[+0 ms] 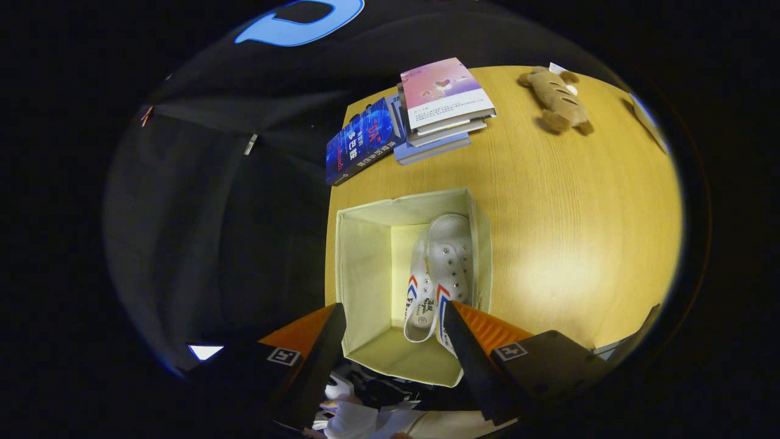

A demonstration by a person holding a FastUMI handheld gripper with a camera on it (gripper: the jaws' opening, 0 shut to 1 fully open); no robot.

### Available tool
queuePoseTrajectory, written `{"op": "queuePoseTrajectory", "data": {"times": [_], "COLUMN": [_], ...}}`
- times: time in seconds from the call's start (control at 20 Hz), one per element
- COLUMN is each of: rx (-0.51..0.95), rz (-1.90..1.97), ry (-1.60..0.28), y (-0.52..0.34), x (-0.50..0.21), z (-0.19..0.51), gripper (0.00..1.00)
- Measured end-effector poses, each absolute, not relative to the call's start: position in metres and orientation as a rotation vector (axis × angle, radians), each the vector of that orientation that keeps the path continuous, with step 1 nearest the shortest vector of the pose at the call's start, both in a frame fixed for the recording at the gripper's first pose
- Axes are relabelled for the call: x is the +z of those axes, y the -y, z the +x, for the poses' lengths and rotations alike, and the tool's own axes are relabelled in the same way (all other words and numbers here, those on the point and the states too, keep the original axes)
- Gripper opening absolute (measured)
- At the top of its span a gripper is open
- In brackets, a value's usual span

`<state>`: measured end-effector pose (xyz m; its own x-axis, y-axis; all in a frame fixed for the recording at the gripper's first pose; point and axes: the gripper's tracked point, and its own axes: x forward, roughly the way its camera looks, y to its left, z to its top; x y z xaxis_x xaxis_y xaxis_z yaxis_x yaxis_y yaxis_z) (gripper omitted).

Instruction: Open the storage box then place both shoes into the box .Put the left shoe in first, then the right shoe, with the right side of both shoes facing outward in a uniform manner.

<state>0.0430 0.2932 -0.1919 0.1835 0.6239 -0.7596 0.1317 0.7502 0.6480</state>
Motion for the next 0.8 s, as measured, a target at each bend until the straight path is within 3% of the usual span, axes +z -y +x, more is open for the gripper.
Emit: {"op": "queuePoseTrajectory", "data": {"times": [0.5,0.8], "rx": [0.392,0.237], "rz": [0.702,0.622], "ry": [-1.27,-1.059], "y": [-0.255,-0.163], "x": [-0.176,-0.17], "z": [0.043,0.047], "gripper": [0.99,0.99]}}
